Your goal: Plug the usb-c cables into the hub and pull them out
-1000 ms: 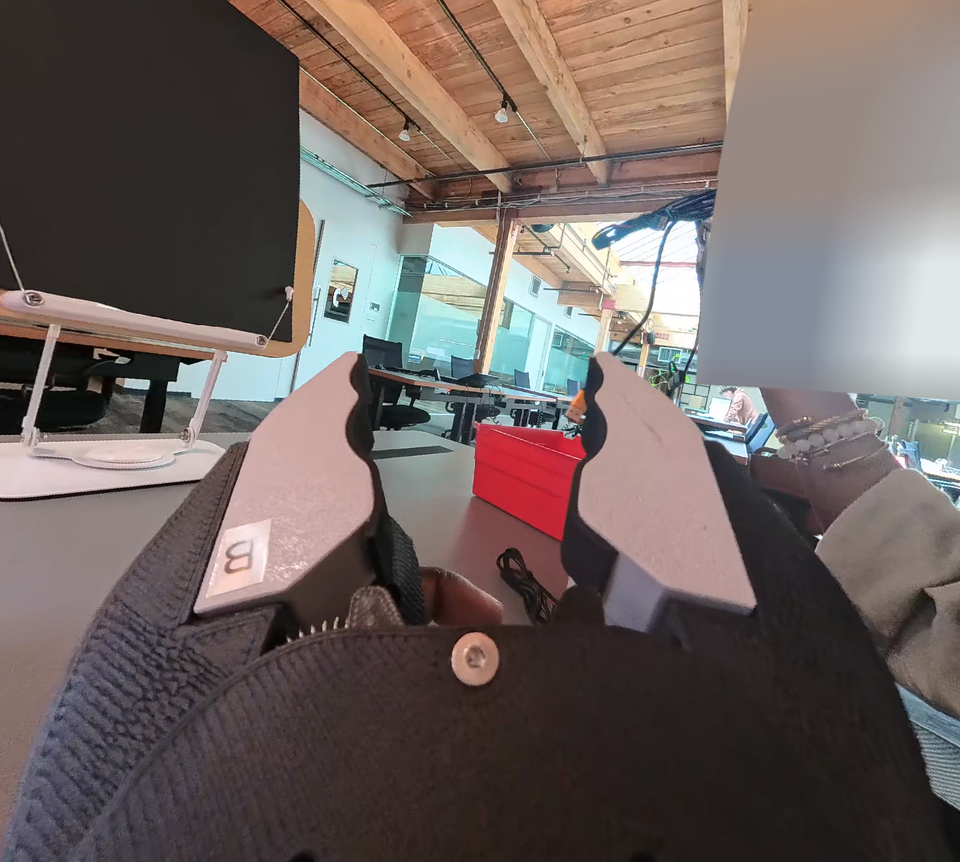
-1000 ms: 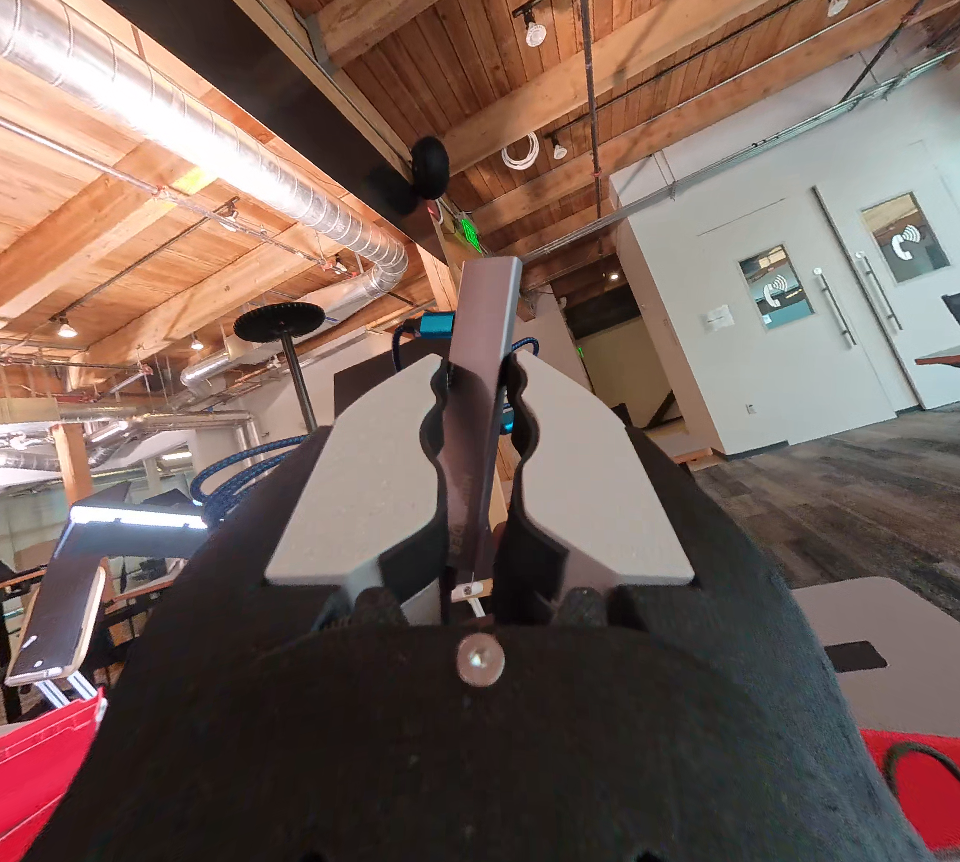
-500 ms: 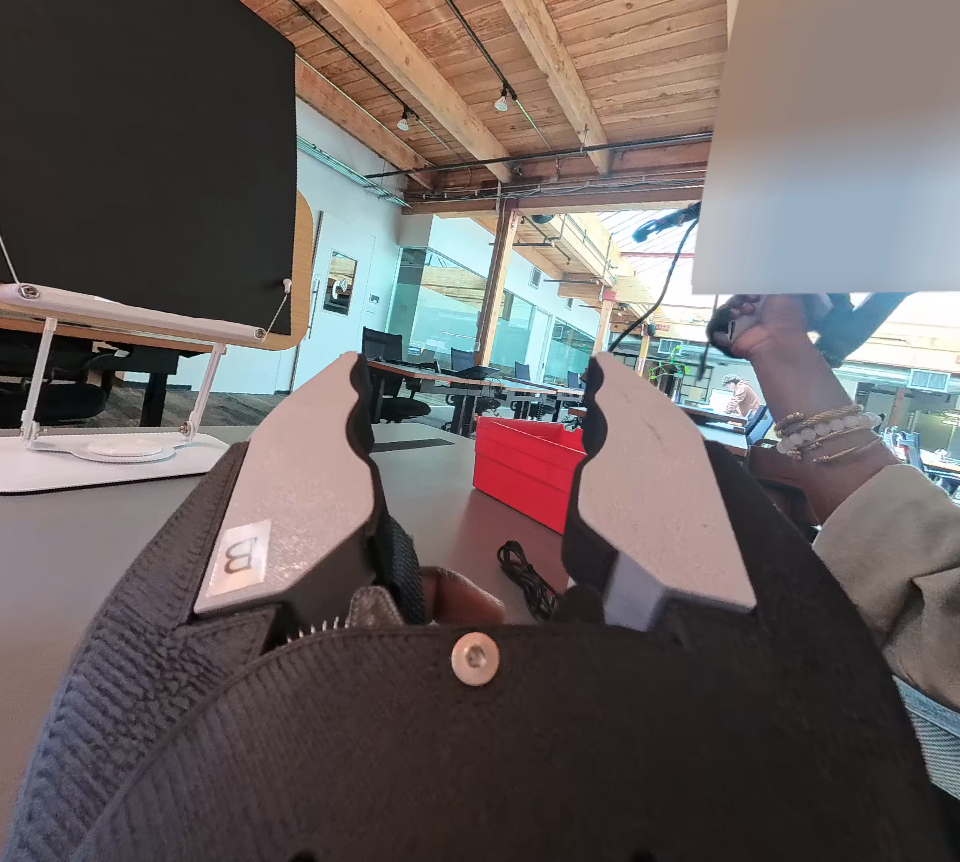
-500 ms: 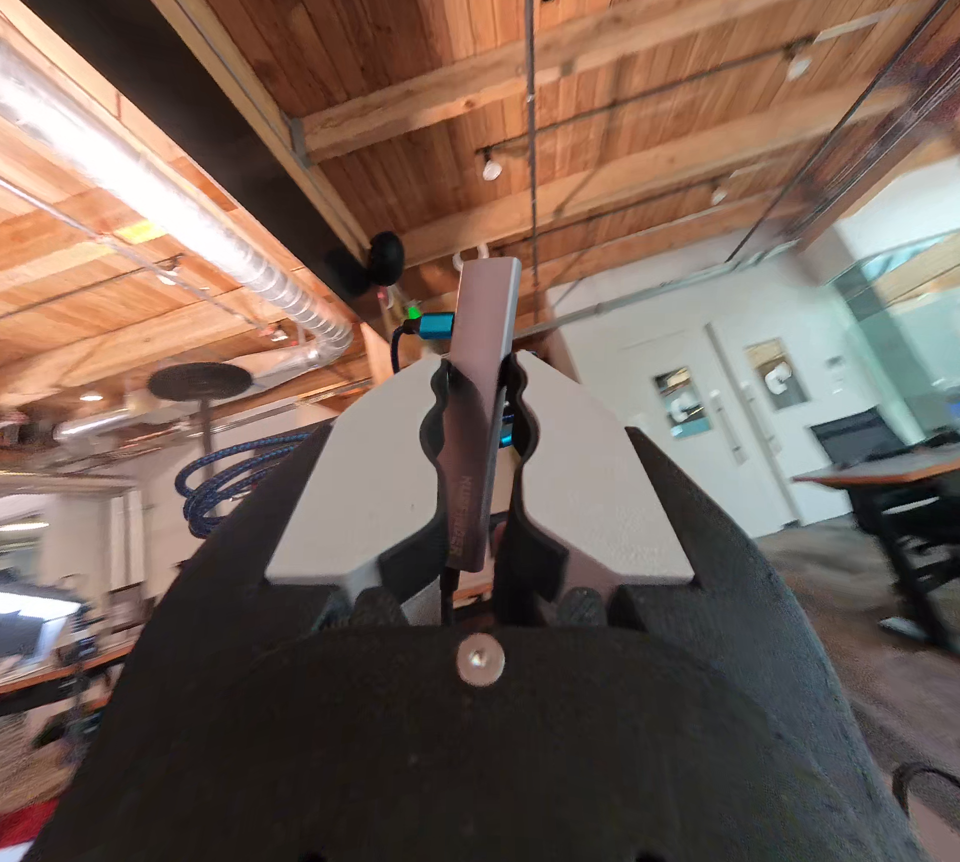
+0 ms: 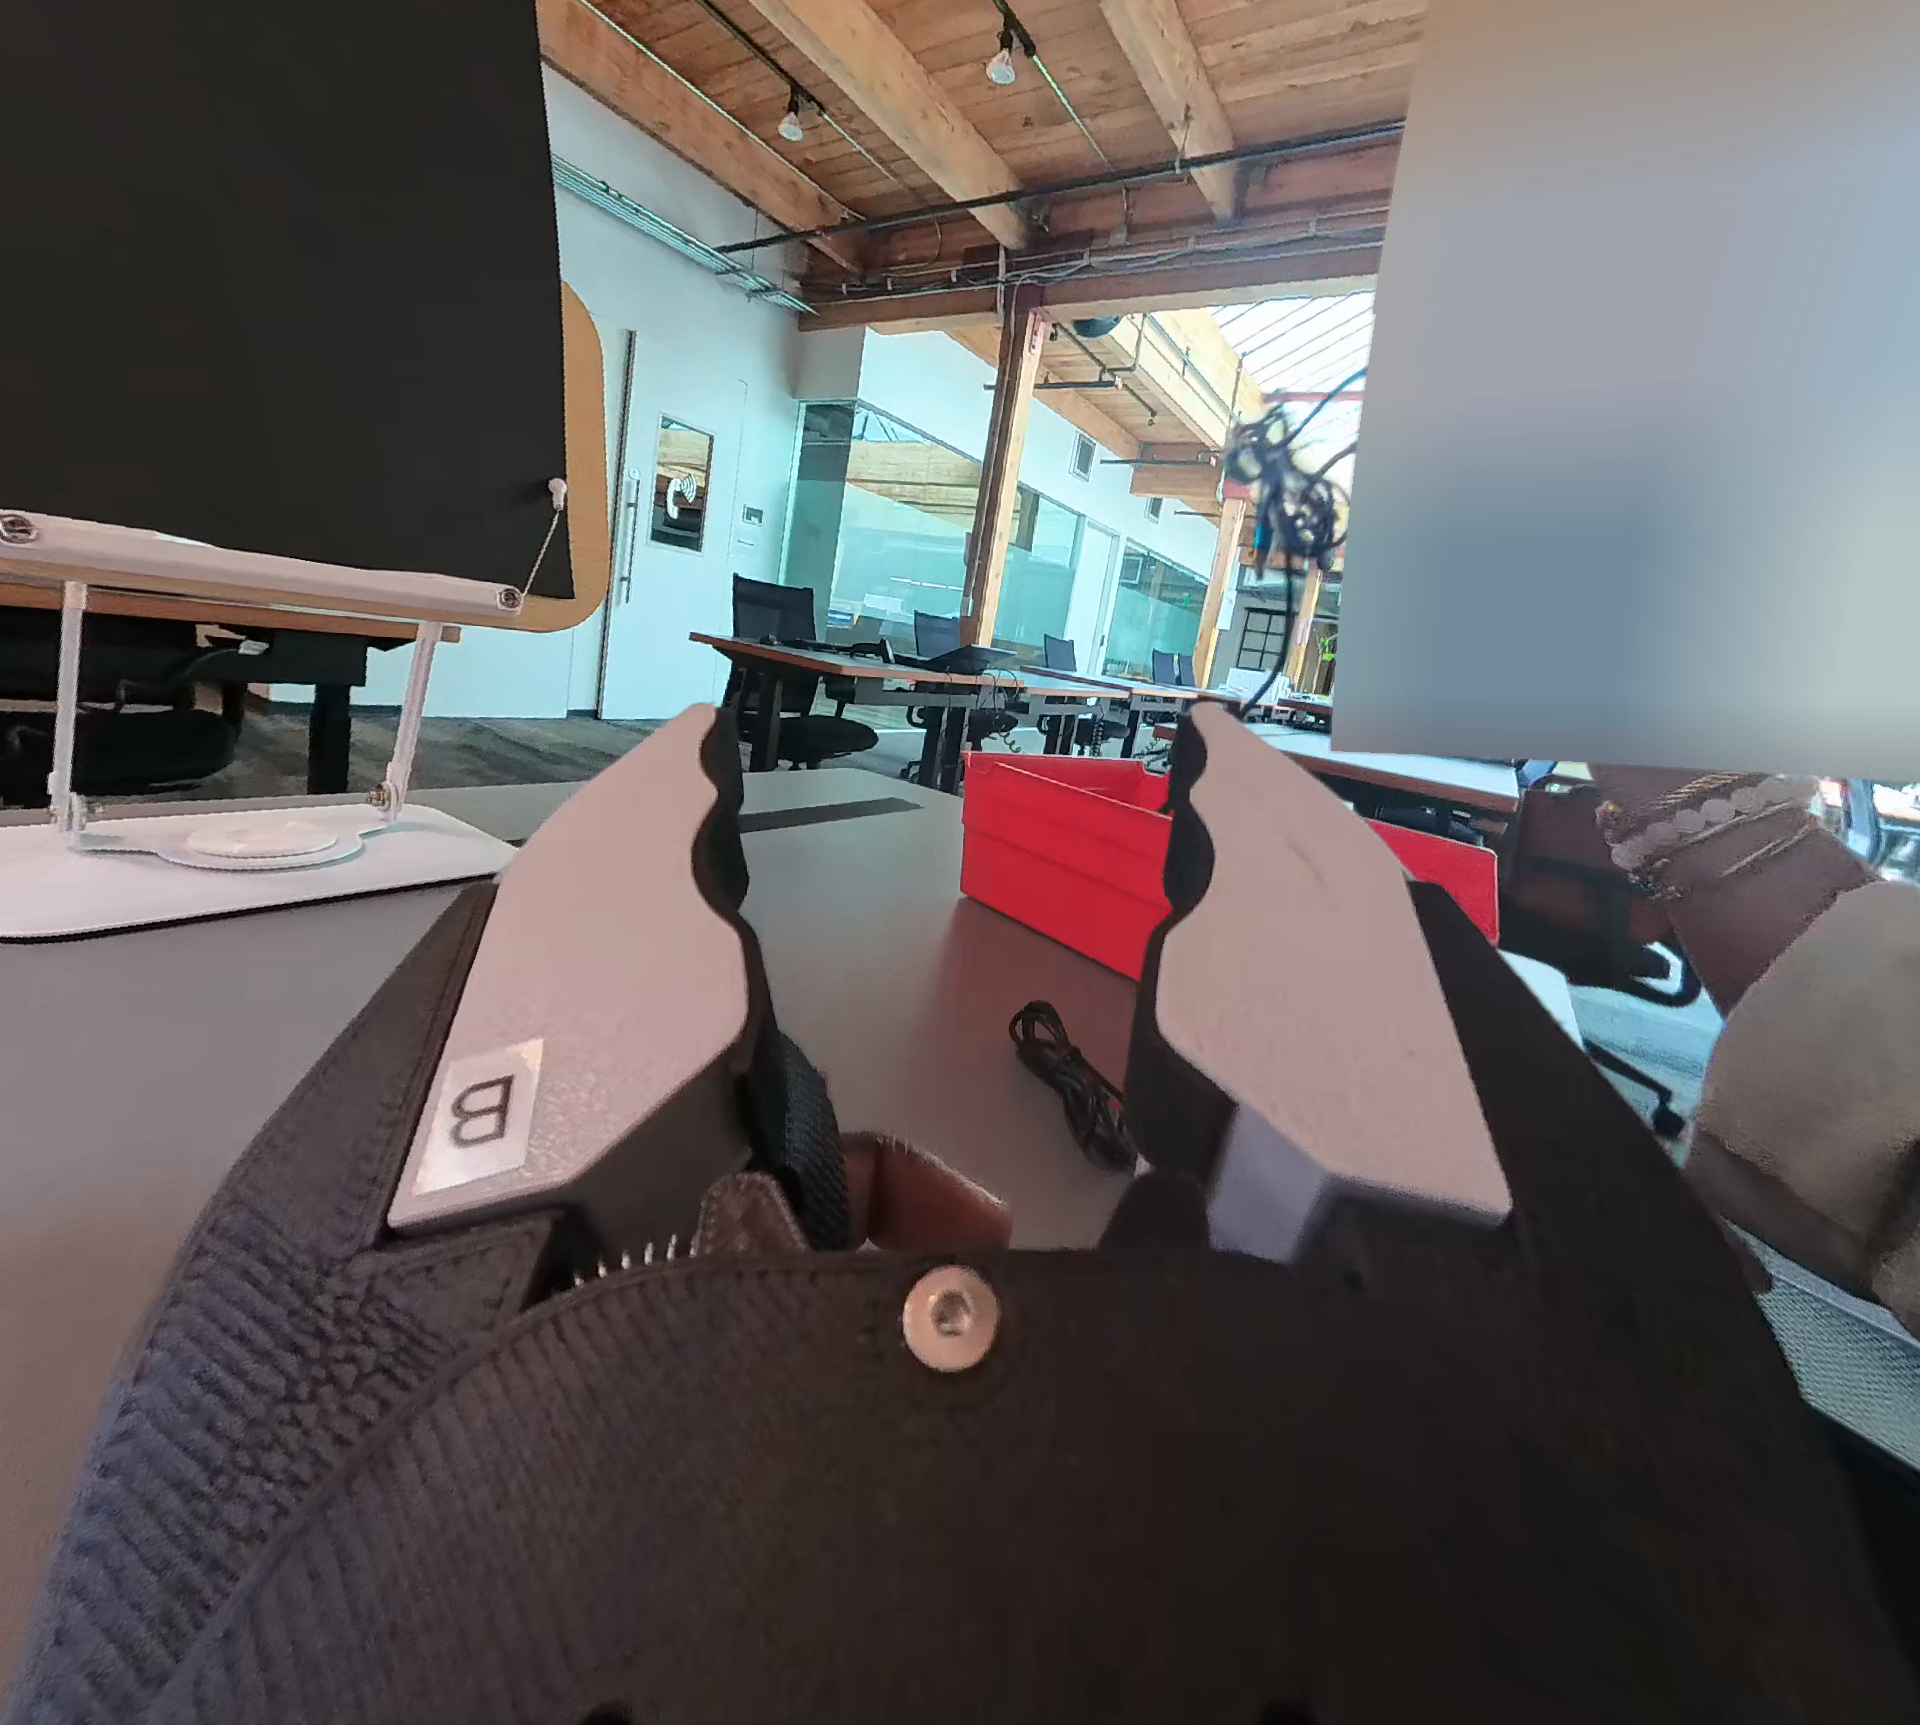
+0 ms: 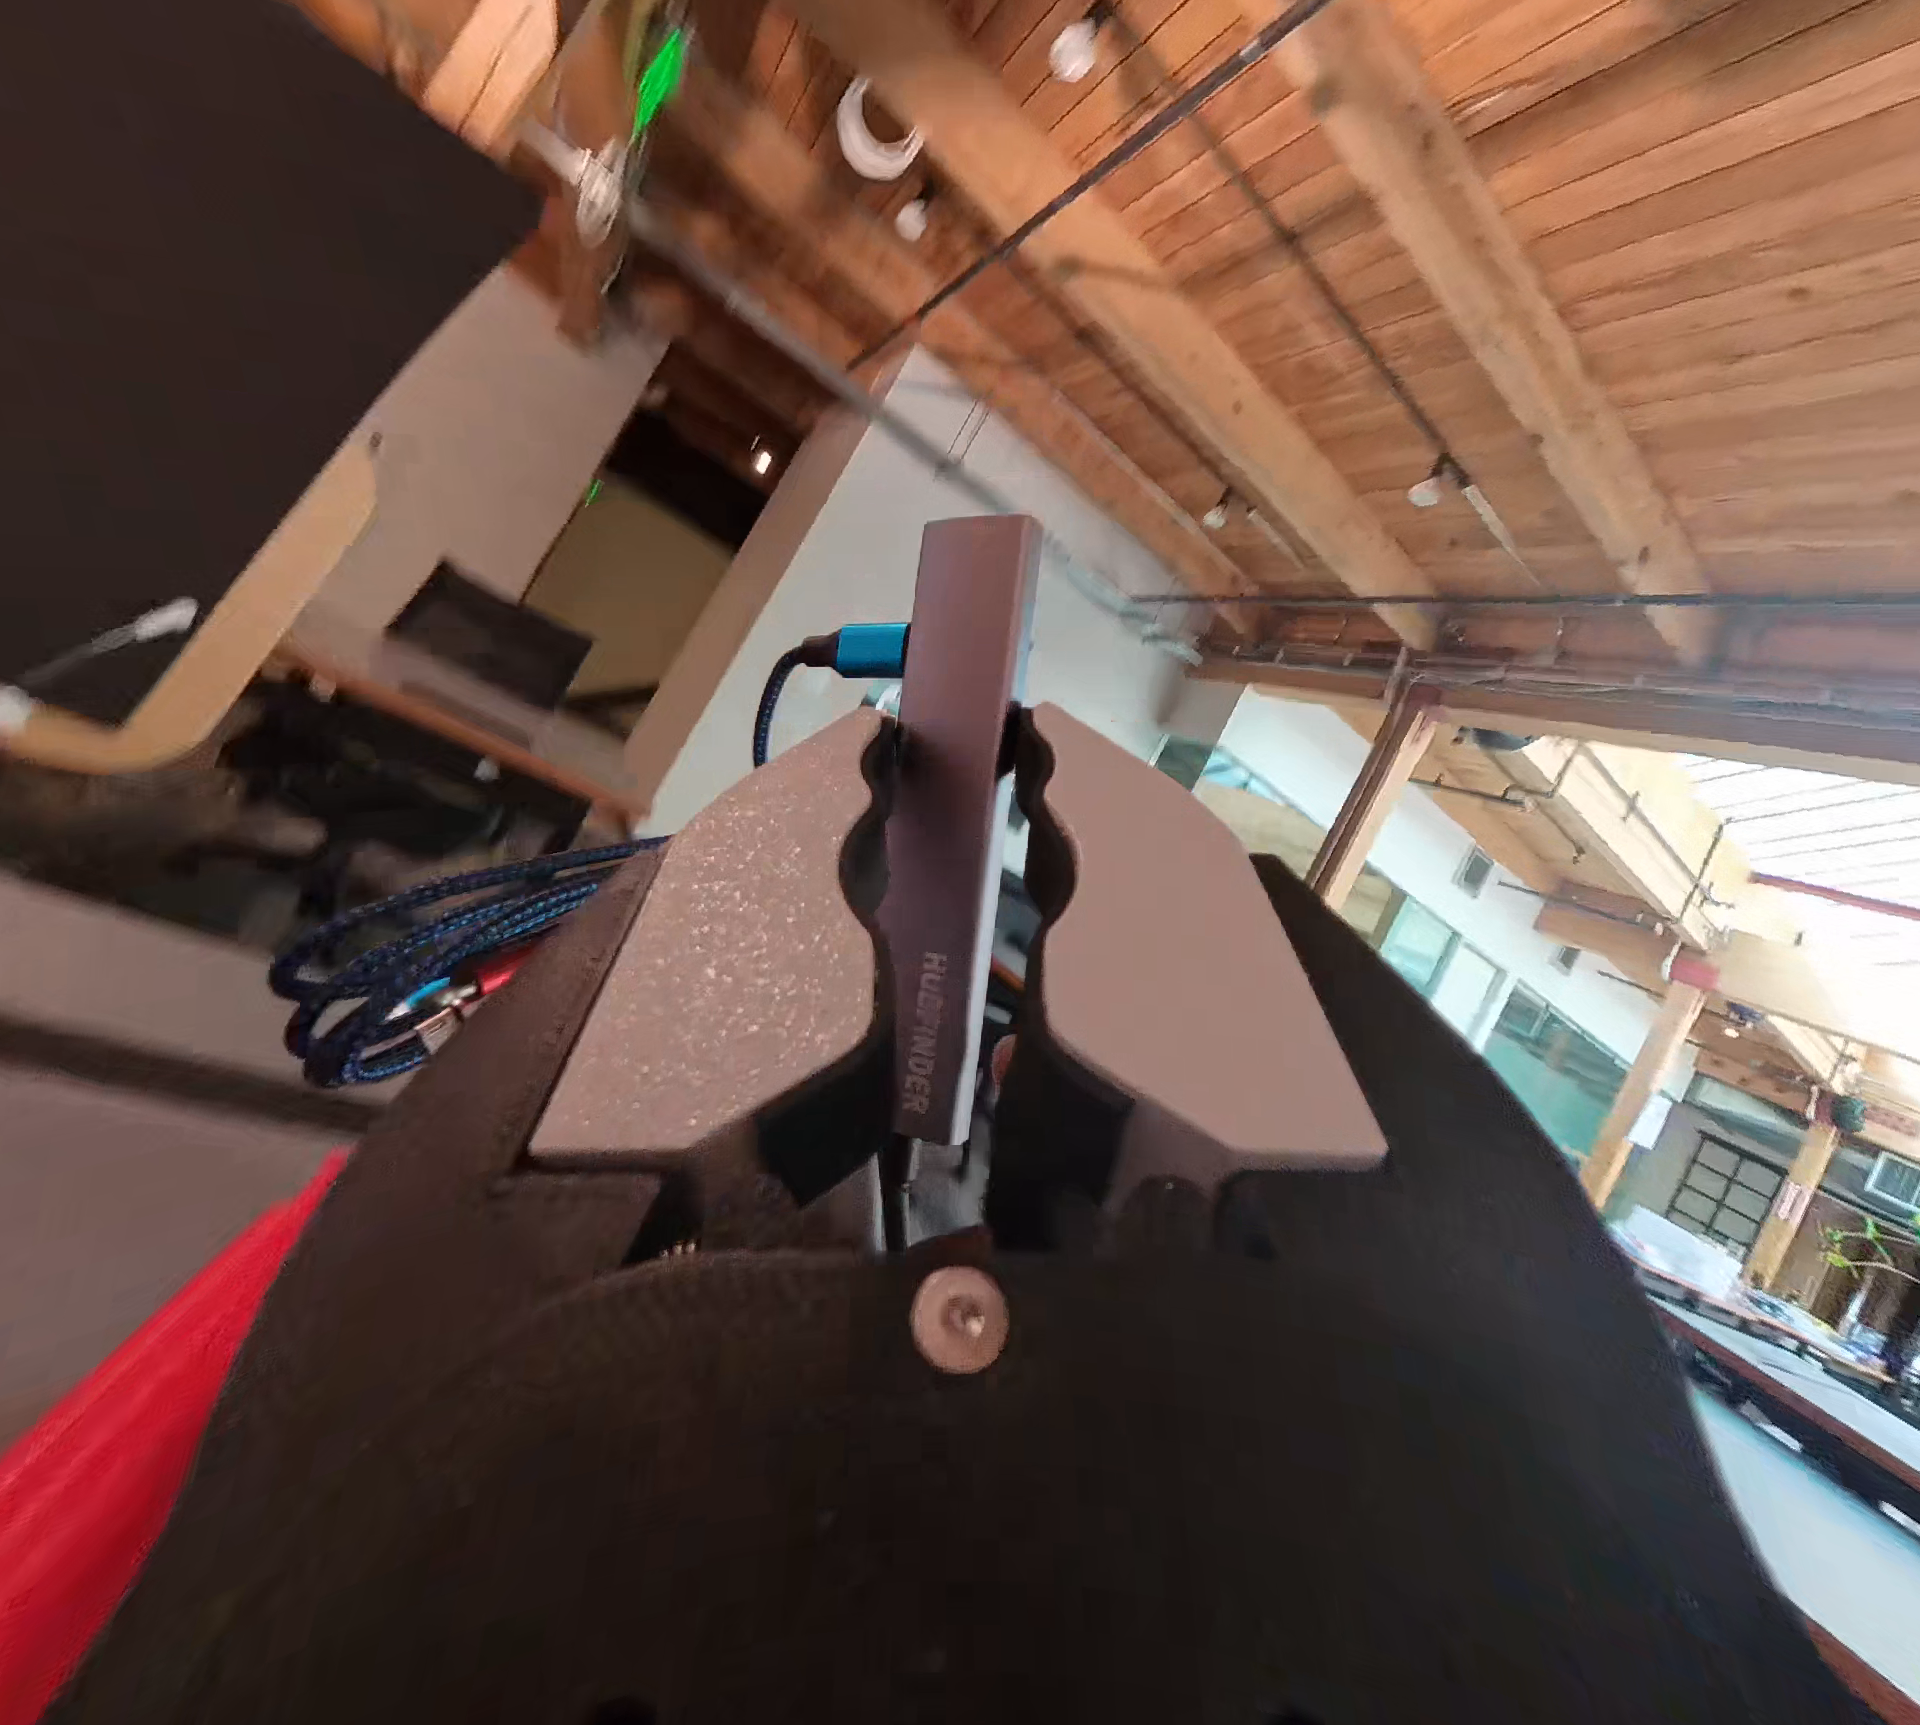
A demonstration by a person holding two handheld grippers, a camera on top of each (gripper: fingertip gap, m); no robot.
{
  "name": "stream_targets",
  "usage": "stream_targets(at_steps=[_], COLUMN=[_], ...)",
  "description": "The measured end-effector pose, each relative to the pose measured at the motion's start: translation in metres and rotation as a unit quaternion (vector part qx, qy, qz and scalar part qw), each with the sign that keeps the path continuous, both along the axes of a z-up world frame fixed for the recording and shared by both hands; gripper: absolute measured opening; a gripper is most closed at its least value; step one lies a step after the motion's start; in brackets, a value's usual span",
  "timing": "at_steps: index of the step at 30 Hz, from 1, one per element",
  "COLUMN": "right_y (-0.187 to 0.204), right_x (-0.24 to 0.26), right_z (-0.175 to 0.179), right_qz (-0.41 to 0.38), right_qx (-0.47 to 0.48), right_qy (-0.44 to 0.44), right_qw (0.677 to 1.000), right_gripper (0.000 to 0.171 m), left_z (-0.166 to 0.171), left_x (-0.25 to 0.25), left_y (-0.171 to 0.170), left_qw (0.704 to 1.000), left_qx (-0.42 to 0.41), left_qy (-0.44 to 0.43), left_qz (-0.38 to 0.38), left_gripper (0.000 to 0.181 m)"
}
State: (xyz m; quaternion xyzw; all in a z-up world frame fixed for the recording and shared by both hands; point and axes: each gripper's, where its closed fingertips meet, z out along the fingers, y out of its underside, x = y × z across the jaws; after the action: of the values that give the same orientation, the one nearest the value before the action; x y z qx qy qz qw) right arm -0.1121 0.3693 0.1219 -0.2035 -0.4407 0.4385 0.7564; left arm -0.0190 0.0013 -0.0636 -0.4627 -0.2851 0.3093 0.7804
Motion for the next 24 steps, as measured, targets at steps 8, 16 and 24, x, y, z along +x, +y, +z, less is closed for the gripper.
stream_targets(at_steps=[8, 16, 24], right_y=[-0.013, 0.002, 0.000], right_x=[-0.060, -0.083, -0.069], right_z=[-0.098, -0.168, -0.184], right_qz=[0.152, 0.259, 0.203], right_qx=[-0.227, -0.502, -0.453], right_qy=[-0.151, -0.229, -0.276], right_qw=[0.950, 0.793, 0.823], right_gripper=[0.021, 0.014, 0.006], left_z=[-0.012, -0.020, -0.023], left_x=[-0.004, -0.006, -0.007], left_y=[0.011, 0.016, 0.019], left_qw=[0.999, 0.997, 0.996], left_qx=[-0.033, -0.054, -0.063], left_qy=[-0.030, -0.045, -0.051], left_qz=[-0.015, -0.019, -0.022], left_gripper=[0.079, 0.079, 0.079])
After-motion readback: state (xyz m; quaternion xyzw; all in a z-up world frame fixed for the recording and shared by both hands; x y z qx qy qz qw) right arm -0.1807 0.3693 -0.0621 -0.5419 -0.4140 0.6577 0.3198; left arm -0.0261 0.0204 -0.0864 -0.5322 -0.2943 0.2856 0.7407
